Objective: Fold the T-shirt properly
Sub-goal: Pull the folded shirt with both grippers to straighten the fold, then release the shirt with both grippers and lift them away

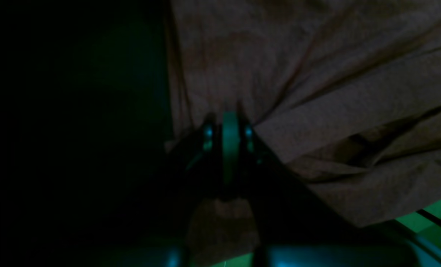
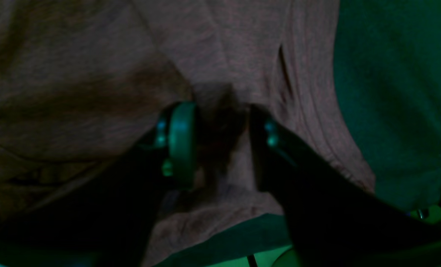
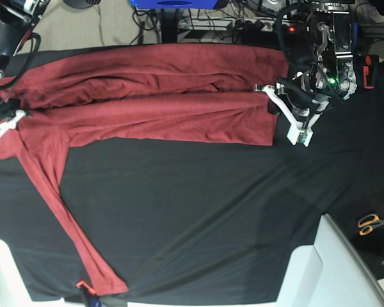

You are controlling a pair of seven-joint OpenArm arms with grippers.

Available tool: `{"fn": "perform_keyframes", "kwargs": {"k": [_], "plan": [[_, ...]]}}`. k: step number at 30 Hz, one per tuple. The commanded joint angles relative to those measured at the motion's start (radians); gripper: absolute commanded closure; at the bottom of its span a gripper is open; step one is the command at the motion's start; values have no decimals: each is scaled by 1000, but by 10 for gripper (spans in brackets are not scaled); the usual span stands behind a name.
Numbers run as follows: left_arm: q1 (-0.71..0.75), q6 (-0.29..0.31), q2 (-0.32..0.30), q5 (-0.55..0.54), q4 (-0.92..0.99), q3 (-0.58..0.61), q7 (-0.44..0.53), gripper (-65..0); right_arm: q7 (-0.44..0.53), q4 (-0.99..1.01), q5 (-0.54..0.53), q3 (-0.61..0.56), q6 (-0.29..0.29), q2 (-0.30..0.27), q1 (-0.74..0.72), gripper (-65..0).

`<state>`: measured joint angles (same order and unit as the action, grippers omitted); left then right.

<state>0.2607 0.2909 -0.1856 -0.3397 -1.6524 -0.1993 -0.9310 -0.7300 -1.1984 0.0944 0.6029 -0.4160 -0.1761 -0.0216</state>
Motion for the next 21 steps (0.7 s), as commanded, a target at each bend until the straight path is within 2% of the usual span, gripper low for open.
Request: {"fn": "perform_keyframes", "kwargs": {"k": [1,6,9,11,14,21], "plan": [[-4,1,-7,0,-21,-6,11,-25,11,-22,0,5,6,-17,-15,-278],[-4,1,-7,-2,-30,-7,11,-301,11,-38,0,108,6,2,-25,-443],[-2,1,-7,0,-71,-7,10,-490,11,-91,0,133,4,3,-24,-461],[-4,0,-7,0,-99,-9,10,-563,11,-123,0,136,4,3,-24,-462],[-7,0,-7,-5,-121,-33,8,-606,10,-174,0,137,6,3,-24,-465],[-1,1,-5,-8,-127,-165,8,-604,17,-211,1,167,16,3,-36,-467]]}}
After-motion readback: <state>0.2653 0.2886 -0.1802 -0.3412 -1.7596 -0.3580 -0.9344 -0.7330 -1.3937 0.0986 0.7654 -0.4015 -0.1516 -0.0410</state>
